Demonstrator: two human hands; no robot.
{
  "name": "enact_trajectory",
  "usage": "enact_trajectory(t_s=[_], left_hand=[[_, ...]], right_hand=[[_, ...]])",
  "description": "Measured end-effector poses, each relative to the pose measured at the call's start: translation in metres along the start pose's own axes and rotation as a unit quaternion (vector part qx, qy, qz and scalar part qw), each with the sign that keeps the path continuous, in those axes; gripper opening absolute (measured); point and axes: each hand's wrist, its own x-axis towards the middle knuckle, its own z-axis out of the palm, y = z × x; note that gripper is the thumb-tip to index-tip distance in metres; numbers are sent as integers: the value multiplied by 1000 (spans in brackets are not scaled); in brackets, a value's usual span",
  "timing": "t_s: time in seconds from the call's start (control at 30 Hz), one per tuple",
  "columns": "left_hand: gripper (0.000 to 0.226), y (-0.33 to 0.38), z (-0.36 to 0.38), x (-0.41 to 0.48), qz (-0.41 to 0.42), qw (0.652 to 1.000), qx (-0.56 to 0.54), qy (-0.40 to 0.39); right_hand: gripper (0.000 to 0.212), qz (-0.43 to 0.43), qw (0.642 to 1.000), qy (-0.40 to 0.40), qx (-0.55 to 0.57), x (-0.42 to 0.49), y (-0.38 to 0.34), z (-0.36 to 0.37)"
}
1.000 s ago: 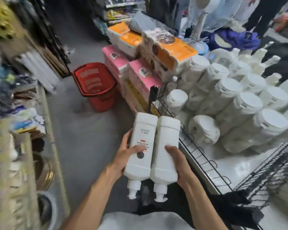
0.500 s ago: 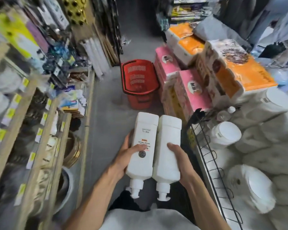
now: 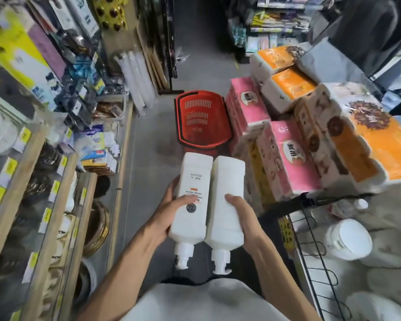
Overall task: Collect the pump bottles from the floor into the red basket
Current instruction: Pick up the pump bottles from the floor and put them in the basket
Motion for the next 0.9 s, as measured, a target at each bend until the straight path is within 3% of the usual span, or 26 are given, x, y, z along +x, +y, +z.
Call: enact_trajectory(t_s=[0.33,0.53,0.9], left_hand=[[81,71,-22,101,-3,1000,2,-27],[64,108,-17,173,-9,1000,-5,-6],[70,170,-14,292,-23,1000,6,0]], right_hand=[[62,-12,1000,9,11,95,-61,34],[62,-15,1000,4,7,161,-107,39],[65,8,999,18,26,285,-186,44]])
